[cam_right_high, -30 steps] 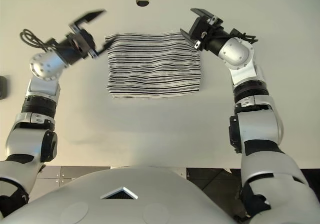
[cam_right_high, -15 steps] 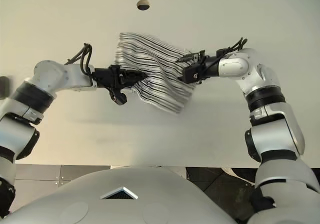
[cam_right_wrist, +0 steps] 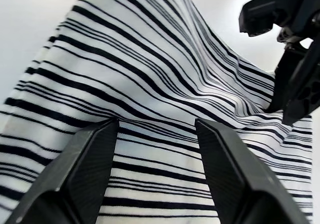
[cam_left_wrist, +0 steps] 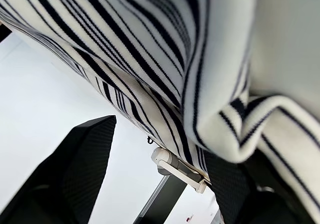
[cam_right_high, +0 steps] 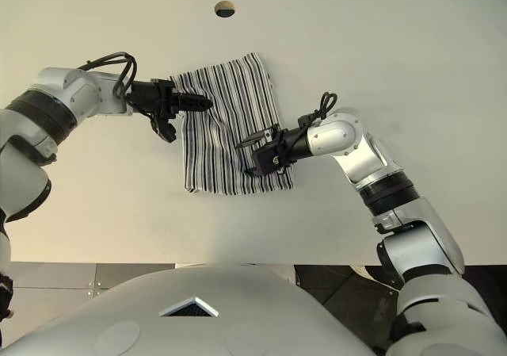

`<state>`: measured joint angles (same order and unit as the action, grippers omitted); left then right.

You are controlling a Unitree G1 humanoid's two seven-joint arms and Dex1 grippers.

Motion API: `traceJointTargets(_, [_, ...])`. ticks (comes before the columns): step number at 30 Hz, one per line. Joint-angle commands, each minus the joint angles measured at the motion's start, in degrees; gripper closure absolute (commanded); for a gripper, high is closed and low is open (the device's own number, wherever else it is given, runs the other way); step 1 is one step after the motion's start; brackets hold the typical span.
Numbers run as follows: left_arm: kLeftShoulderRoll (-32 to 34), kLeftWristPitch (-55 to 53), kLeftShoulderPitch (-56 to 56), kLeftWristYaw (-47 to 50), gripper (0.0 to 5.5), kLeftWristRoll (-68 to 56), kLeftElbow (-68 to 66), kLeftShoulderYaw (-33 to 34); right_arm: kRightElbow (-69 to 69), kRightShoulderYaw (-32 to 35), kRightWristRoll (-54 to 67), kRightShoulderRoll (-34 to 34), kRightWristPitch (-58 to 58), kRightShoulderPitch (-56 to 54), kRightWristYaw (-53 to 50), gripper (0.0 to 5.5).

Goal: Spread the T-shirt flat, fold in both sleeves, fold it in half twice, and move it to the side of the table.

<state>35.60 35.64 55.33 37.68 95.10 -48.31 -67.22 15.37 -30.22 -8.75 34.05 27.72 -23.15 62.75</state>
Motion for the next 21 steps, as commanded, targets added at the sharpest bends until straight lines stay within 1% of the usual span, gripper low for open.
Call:
traceJointTargets(1, [4.2, 4.7, 1.4, 1.1, 2.47, -7.1, 4.9, 4.7, -0.5, 4.8, 5.5, -1.1, -0.7, 0.1, -1.8, 2.68])
traceJointTargets(4, [7.1, 10.9, 2.2, -5.1, 2.47, -22.1, 5.4, 14.8, -2.2, 10.1, 13.5, -0.7, -1.9, 1.2, -1.2, 2.68])
traceJointTargets(6, [9.7, 14.5, -3.1, -10.4, 2.47, -36.2, 8.6, 22.1, -2.2, 13.1, 17.6, 0.7, -3.1, 2.4, 0.2, 2.68])
traceJointTargets(7, [12.0, 16.5, -6.6, -13.7, 2.47, -44.4, 12.3, 24.9, -1.7, 14.5, 19.3, 2.2, -3.1, 3.5, 1.7, 2.68])
traceJointTargets(9, [17.3, 18.3, -13.6, -20.7, 2.47, -58.7, 21.0, 28.5, 1.6, 17.6, 21.2, 6.1, -0.8, 5.7, 4.4, 2.68])
traceJointTargets(12, [24.8, 16.1, -24.0, -33.1, 2.47, -78.4, 30.6, 28.7, 8.6, 21.2, 19.4, 10.9, 5.1, 8.2, 4.9, 2.68])
traceJointTargets(13, [27.1, 15.6, -28.0, -38.0, 2.47, -83.0, 31.6, 27.3, 11.5, 21.4, 17.4, 13.3, 7.8, 9.4, 5.2, 2.68])
traceJointTargets(14, [29.0, 15.2, -32.1, -42.7, 2.28, -86.7, 31.5, 25.4, 13.8, 21.4, 16.7, 15.6, 9.6, 10.6, 7.0, 2.68])
traceJointTargets(16, [30.9, 14.2, -38.1, -50.6, 2.01, -90.5, 31.4, 23.5, 16.6, 21.2, 16.1, 18.0, 11.6, 11.8, 8.8, 2.36])
traceJointTargets(17, [30.8, 12.6, -40.7, -54.8, 1.86, -91.6, 31.4, 22.8, 17.2, 20.9, 14.9, 18.3, 13.2, 12.2, 8.6, 2.17])
traceJointTargets(18, [30.5, 11.3, -42.4, -57.9, 1.71, -92.4, 31.5, 22.8, 17.7, 20.7, 14.0, 18.4, 14.6, 12.3, 8.2, 2.0])
traceJointTargets(19, [29.5, 10.0, -44.1, -60.9, 1.66, -91.9, 31.2, 22.4, 17.4, 20.2, 13.3, 18.0, 16.2, 12.5, 7.8, 1.95])
traceJointTargets(20, [28.7, 9.0, -45.3, -63.1, 1.44, -91.5, 31.0, 22.7, 17.4, 19.9, 12.9, 17.5, 17.3, 12.5, 7.7, 1.7])
traceJointTargets(21, [27.6, 8.7, -46.2, -64.8, 1.36, -90.1, 30.7, 23.2, 18.3, 19.2, 9.7, 16.8, 19.9, 11.9, 5.4, 1.67])
